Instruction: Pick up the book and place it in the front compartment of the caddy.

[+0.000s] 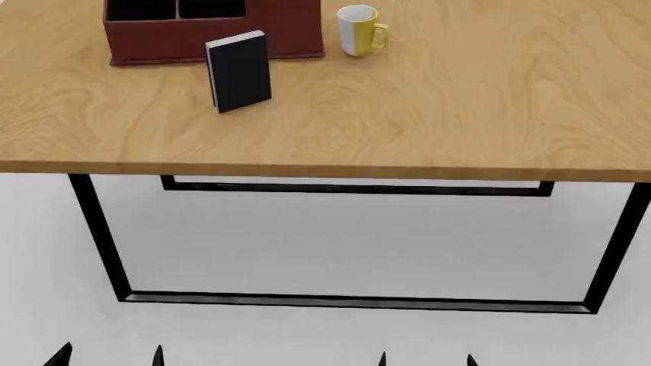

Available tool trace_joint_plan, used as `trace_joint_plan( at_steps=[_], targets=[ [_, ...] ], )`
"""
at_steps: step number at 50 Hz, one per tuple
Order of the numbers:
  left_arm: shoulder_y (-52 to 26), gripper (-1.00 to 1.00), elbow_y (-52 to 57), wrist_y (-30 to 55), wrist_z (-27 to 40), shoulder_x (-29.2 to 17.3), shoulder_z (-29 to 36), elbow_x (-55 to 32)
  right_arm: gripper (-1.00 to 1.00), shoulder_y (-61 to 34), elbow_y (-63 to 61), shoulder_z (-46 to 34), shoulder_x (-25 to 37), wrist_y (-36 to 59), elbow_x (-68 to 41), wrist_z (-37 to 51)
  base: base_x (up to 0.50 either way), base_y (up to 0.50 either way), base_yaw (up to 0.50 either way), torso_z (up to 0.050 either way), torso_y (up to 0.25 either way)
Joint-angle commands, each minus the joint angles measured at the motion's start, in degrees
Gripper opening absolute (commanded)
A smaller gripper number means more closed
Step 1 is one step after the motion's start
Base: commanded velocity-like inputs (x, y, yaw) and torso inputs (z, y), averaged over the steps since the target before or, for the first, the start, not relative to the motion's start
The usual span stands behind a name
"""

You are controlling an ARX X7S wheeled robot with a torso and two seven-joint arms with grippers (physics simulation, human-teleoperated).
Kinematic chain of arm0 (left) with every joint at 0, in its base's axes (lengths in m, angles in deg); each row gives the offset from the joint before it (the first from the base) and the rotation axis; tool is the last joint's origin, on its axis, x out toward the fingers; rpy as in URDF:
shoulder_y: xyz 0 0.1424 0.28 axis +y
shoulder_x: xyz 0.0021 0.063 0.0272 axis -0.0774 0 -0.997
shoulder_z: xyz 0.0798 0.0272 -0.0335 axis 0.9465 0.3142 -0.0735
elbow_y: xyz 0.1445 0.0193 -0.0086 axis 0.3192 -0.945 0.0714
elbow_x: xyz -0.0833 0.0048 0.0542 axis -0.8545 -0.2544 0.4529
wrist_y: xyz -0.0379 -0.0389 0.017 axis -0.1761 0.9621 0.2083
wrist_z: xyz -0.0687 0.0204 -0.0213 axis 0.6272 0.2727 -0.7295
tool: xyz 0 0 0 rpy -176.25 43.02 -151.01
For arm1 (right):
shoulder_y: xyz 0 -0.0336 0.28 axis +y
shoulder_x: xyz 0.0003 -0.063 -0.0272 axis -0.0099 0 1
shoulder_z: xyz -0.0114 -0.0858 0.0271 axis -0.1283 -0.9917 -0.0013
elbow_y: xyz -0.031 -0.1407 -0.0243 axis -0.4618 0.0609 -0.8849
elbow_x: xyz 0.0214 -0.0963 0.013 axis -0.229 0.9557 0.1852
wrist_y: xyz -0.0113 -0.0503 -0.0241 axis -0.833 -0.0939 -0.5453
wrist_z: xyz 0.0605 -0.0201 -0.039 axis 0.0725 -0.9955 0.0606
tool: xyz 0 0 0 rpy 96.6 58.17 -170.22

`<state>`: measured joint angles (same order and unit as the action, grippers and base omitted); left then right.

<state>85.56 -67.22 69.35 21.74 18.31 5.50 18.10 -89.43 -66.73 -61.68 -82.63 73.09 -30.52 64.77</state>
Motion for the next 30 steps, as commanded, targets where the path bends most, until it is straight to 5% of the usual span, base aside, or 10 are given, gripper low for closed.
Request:
trace_joint_plan(
  at_steps=[1,16,30],
  targets=[
    [0.09,1.00,0.44,0.31,0.00,-1.45,0.00,-1.46,1.00,0.05,-0.28,-2.91,2.38,0.11,-2.37,2.92,0.00,0.00,0.00,0.000,0.000],
    [0.24,1.00,1.62,1.01,3.99,-3.42,3.76,-3.05,1.00,-0.25,-0.53,-4.93,4.03,0.33,-3.00,4.62,0.00,0.00,0.00,0.000,0.000],
    [-5.56,1.00,16.62,10.12,6.49,-5.89,1.23,-6.83,1.00,-1.57,-10.29,-5.62,6.28,7.25,-3.89,5.69,0.00,0.00,0.00,0.000,0.000]
  ],
)
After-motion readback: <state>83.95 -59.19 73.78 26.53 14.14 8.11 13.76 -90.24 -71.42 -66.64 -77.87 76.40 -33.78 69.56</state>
